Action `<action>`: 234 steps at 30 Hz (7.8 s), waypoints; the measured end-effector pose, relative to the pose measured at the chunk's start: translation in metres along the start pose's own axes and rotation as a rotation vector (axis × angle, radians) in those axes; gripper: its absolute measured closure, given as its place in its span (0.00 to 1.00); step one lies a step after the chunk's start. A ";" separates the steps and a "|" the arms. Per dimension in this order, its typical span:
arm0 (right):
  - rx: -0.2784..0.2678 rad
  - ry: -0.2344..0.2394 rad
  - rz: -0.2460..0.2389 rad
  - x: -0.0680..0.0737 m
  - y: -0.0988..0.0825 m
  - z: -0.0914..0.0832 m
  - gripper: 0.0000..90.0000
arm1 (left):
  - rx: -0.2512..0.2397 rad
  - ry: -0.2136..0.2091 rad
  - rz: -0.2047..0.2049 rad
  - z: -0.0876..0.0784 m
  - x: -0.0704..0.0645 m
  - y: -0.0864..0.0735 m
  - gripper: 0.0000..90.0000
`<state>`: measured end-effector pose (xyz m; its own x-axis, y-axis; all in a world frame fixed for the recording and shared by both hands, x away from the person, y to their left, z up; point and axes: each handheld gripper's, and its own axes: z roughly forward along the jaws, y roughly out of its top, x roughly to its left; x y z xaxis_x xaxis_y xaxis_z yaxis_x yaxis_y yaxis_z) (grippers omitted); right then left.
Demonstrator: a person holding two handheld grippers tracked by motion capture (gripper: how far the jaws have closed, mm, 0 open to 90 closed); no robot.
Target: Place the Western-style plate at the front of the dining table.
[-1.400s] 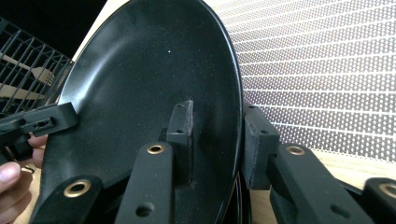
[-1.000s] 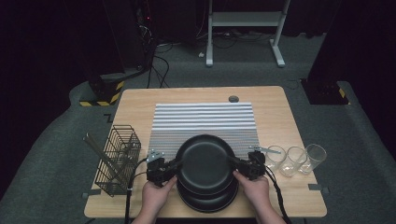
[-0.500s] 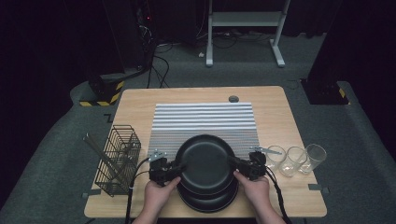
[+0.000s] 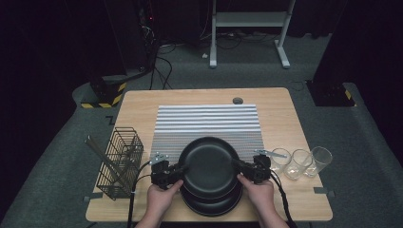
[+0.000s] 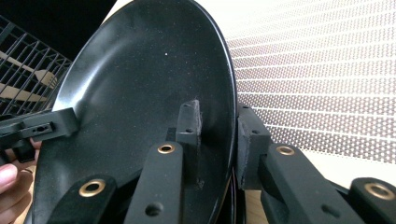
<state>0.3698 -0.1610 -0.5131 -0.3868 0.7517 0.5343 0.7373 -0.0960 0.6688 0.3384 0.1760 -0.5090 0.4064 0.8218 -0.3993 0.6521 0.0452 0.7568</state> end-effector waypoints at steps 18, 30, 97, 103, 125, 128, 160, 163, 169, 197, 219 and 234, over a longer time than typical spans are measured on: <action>-0.073 0.033 -0.013 0.004 0.003 -0.014 0.87 | -0.053 -0.003 0.021 -0.006 -0.007 0.002 0.75; -0.107 0.047 -0.053 0.008 0.004 -0.023 0.87 | -0.076 -0.050 0.028 -0.013 -0.007 0.004 0.80; -0.260 0.017 -0.130 0.008 0.020 -0.053 0.87 | -0.238 -0.133 0.051 -0.001 -0.024 0.030 0.84; -0.256 0.001 -0.127 0.010 0.025 -0.050 0.88 | -0.240 -0.148 0.029 0.003 -0.017 0.034 0.84; -0.249 -0.031 -0.155 0.026 0.057 -0.033 0.89 | -0.251 -0.171 -0.035 0.010 0.009 0.051 0.84; -0.247 -0.030 -0.158 0.027 0.061 -0.030 0.89 | -0.253 -0.168 -0.036 0.010 0.011 0.053 0.84; -0.254 -0.061 -0.159 0.018 0.082 -0.016 0.88 | -0.241 -0.165 -0.038 0.031 0.021 0.075 0.83; -0.256 -0.067 -0.168 0.020 0.086 -0.015 0.88 | -0.245 -0.166 -0.041 0.032 0.022 0.078 0.83; -0.260 -0.075 -0.171 0.020 0.092 -0.009 0.88 | -0.251 -0.154 -0.036 0.034 0.025 0.084 0.83; -0.269 -0.077 -0.178 0.017 0.124 0.013 0.86 | -0.270 -0.113 -0.023 0.041 0.034 0.113 0.83; -0.199 -0.083 -0.165 0.000 0.131 0.046 0.85 | -0.224 -0.071 -0.048 0.057 0.053 0.113 0.83; -0.175 -0.083 -0.144 -0.011 0.128 0.065 0.85 | -0.191 -0.046 -0.065 0.069 0.065 0.111 0.83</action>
<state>0.5042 -0.1392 -0.4667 -0.4288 0.8160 0.3876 0.5675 -0.0906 0.8184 0.4815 0.1955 -0.4870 0.3986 0.7872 -0.4706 0.5466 0.2081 0.8111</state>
